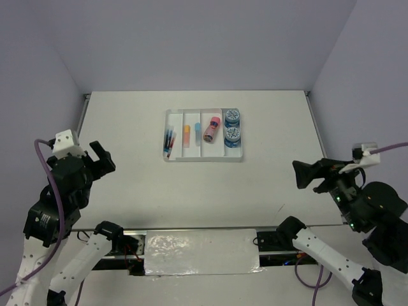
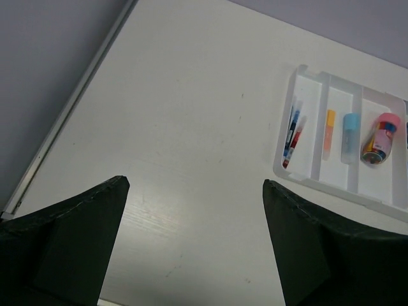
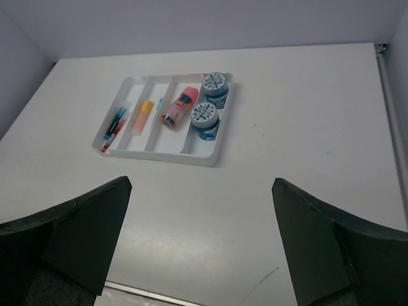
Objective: Sort the stationery into containers
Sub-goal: Reset both arms
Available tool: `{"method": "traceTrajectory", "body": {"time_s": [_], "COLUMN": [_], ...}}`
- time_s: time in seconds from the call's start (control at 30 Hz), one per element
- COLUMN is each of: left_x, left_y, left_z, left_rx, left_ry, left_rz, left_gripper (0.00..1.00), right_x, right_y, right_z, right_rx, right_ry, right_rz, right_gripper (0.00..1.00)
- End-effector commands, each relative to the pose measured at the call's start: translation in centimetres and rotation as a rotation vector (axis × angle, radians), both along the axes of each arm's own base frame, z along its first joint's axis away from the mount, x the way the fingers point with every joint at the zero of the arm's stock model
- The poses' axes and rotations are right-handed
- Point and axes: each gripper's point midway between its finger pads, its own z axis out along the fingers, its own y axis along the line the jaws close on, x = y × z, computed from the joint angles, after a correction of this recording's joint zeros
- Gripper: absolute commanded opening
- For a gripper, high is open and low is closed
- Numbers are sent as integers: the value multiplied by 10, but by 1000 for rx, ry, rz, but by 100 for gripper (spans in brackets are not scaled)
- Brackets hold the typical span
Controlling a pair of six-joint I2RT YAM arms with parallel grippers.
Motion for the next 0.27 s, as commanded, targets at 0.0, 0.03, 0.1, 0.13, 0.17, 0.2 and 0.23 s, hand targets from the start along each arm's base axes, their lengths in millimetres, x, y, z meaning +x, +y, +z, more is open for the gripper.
{"method": "traceTrajectory", "body": {"time_s": [0.0,0.03,0.1,0.13,0.17,0.2,0.23], "left_x": [-15,-17,-20,-19,-19,-19,-19], "left_y": [13,14,16,17,17,19,20], "left_z": [0,-1,-1,-1,-1,-2,-1], "left_rx": [20,23,27,33,34,38,42], "left_ry": [5,11,5,7,10,15,18], "left_rz": [45,43,51,54,57,68,75], "left_gripper": [99,99,99,99,99,99,99], "right_x": [-14,-15,-17,-16,-16,-16,-17], "right_y": [-29,-30,-30,-29,-29,-29,-29], "right_z": [-8,-10,-18,-22,-23,-24,-24], "right_rx": [-52,-49,-44,-42,-40,-39,-37], "right_ry": [8,8,16,29,30,32,31], "right_rz": [-78,-77,-73,-76,-78,-79,-79], "right_gripper": [100,100,100,100,100,100,100]}}
